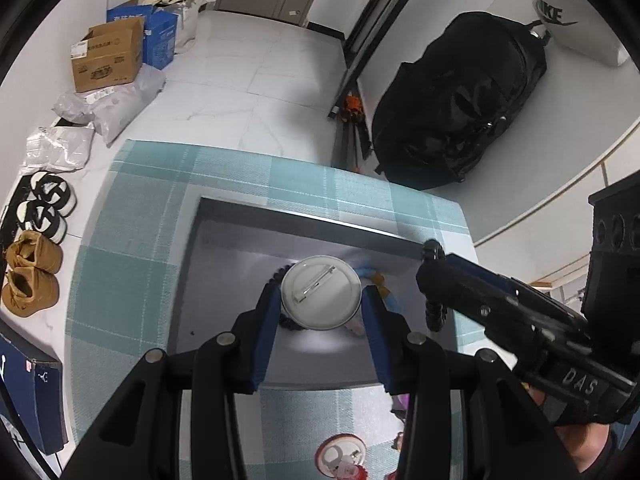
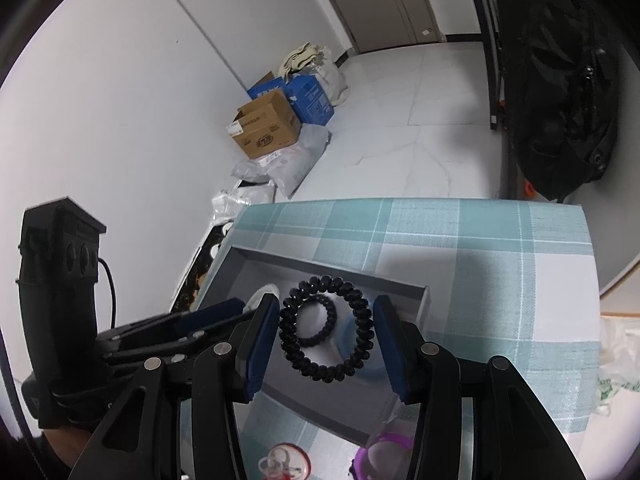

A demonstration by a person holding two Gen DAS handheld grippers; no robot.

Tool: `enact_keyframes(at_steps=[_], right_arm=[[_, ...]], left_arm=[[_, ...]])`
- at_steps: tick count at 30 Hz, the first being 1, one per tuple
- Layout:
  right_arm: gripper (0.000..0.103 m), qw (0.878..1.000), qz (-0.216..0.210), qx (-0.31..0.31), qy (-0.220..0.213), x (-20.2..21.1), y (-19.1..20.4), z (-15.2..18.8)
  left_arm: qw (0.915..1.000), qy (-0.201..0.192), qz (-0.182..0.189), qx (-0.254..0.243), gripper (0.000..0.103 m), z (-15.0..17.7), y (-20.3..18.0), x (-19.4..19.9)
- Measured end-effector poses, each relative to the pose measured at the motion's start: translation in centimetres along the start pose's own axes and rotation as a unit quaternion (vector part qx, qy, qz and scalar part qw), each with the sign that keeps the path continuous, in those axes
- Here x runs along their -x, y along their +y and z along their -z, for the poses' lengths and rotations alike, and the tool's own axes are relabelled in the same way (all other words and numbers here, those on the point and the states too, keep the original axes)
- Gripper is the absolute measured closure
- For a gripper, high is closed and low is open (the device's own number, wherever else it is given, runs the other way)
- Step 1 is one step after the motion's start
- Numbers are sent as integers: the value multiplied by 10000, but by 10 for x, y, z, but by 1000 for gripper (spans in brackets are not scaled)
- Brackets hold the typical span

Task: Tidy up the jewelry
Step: 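Carry the badge and hair tie into the grey box and release them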

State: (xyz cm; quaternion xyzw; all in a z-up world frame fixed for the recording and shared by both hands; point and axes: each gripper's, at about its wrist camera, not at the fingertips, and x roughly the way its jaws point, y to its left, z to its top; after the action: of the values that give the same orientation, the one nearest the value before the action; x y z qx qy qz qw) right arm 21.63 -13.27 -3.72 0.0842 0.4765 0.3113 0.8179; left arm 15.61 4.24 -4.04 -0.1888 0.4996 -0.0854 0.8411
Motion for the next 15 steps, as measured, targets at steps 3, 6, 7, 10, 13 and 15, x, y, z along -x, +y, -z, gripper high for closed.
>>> enact_keyframes(at_steps=[3, 6, 7, 10, 13, 15], right_arm=[[47, 9999, -2, -21, -100, 5, -2, -1], [34, 9998, -70, -57, -166, 9, -3, -1], [34, 9997, -61, -67, -217, 11, -4, -1], [33, 9995, 31, -115, -305, 18, -8, -1], [27, 9986, 77, -223, -479, 29, -16, 0], [24, 9977, 177, -238, -610, 36, -18, 0]], left_arm=[[10000, -52, 16, -57, 61, 0, -3, 2], [9999, -56, 16, -89, 53, 1, -5, 2], [9999, -34, 8, -103, 53, 2, -5, 3], [9999, -52, -95, -125, 52, 4, -6, 5], [9997, -101, -167, -120, 51, 7, -5, 10], [9994, -143, -256, -180, 50, 10, -6, 12]])
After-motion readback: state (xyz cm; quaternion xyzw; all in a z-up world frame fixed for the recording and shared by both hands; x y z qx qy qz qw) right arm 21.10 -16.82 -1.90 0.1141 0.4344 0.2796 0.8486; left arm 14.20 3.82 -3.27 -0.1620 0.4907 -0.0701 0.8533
